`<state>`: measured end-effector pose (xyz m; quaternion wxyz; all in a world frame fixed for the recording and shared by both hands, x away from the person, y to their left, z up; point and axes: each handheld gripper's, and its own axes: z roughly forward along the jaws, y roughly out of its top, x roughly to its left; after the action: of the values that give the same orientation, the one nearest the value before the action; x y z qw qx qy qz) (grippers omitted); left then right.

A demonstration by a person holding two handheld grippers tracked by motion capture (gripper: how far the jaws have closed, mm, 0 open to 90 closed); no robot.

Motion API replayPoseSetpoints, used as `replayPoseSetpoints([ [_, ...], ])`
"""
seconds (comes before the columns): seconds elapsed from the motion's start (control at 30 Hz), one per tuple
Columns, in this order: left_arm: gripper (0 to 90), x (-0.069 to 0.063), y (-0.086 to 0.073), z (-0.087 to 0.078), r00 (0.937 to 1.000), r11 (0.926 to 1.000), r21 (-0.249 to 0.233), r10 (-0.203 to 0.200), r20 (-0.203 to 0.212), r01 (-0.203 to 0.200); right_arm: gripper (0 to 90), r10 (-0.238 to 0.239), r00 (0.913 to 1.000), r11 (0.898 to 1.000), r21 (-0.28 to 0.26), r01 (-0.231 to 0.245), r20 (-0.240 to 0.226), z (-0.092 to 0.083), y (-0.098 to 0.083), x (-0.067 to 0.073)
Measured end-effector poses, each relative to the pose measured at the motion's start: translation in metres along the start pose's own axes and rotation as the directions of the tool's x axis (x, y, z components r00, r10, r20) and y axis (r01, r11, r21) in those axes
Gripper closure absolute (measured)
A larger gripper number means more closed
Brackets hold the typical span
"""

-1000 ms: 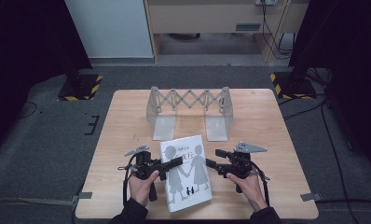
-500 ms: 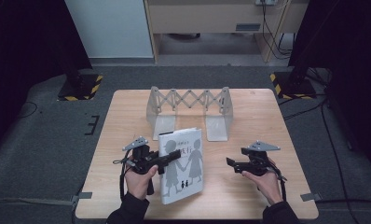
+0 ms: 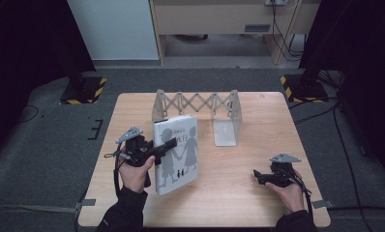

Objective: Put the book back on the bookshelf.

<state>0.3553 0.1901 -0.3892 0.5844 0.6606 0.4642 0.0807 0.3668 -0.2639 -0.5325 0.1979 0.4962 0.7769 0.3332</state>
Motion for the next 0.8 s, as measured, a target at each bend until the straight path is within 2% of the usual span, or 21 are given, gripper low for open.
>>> replayPoseSetpoints([
  [0.1, 53.0, 0.005, 0.010, -0.004, 0.9996, 0.9997, -0.023, 0.003, -0.029, -0.004, 9.2, -0.016, 0.9997, 1.000, 0.013, 0.016, 0.018, 0.001, -0.002, -0.001],
  [0.17, 53.0, 0.010, 0.016, -0.007, 0.9987, 0.9990, -0.043, -0.015, -0.048, 0.013, 8.7, -0.008, 0.9999, 1.000, 0.014, 0.008, 0.012, 0.002, -0.003, -0.001],
  [0.23, 53.0, 0.017, 0.023, -0.008, 0.9970, 0.9988, -0.047, -0.017, -0.075, 0.014, 8.0, -0.013, 0.9998, 1.000, 0.006, 0.013, 0.017, 0.003, -0.004, -0.002],
  [0.27, 53.0, 0.017, 0.023, -0.008, 0.9970, 0.9988, -0.047, -0.017, -0.075, 0.014, 8.0, -0.013, 0.9998, 1.000, 0.006, 0.013, 0.017, 0.003, -0.004, -0.002],
  [0.3, 53.0, 0.018, 0.026, -0.008, 0.9956, 0.9990, -0.043, -0.010, -0.093, 0.006, 7.6, -0.012, 0.9997, 1.000, 0.005, 0.012, 0.019, 0.003, -0.004, -0.002],
  [0.4, 53.0, 0.025, 0.034, -0.011, 0.9888, 0.9988, -0.044, 0.014, -0.148, -0.021, 6.7, -0.004, 0.9997, 1.000, -0.002, 0.004, 0.024, 0.003, -0.005, -0.002],
  [0.57, 53.0, 0.032, 0.040, -0.014, 0.9835, 0.9984, -0.053, 0.011, -0.181, -0.021, 6.7, 0.000, 0.9996, 1.000, -0.003, 0.001, 0.028, 0.003, -0.005, -0.001],
  [0.67, 53.0, 0.035, 0.045, -0.013, 0.9765, 0.9979, -0.050, 0.029, -0.213, -0.040, 6.6, -0.001, 0.9995, 1.000, -0.003, 0.001, 0.030, 0.003, -0.005, -0.001],
  [0.73, 52.9, 0.039, 0.050, -0.008, 0.9689, 0.9975, -0.046, 0.041, -0.244, -0.053, 6.5, 0.002, 0.9995, 1.000, -0.002, -0.002, 0.031, 0.003, -0.005, -0.001],
  [0.8, 52.9, 0.039, 0.052, -0.006, 0.9666, 0.9973, -0.046, 0.044, -0.252, -0.057, 6.5, 0.003, 0.9995, 1.000, -0.002, -0.003, 0.031, 0.003, -0.005, -0.001],
])
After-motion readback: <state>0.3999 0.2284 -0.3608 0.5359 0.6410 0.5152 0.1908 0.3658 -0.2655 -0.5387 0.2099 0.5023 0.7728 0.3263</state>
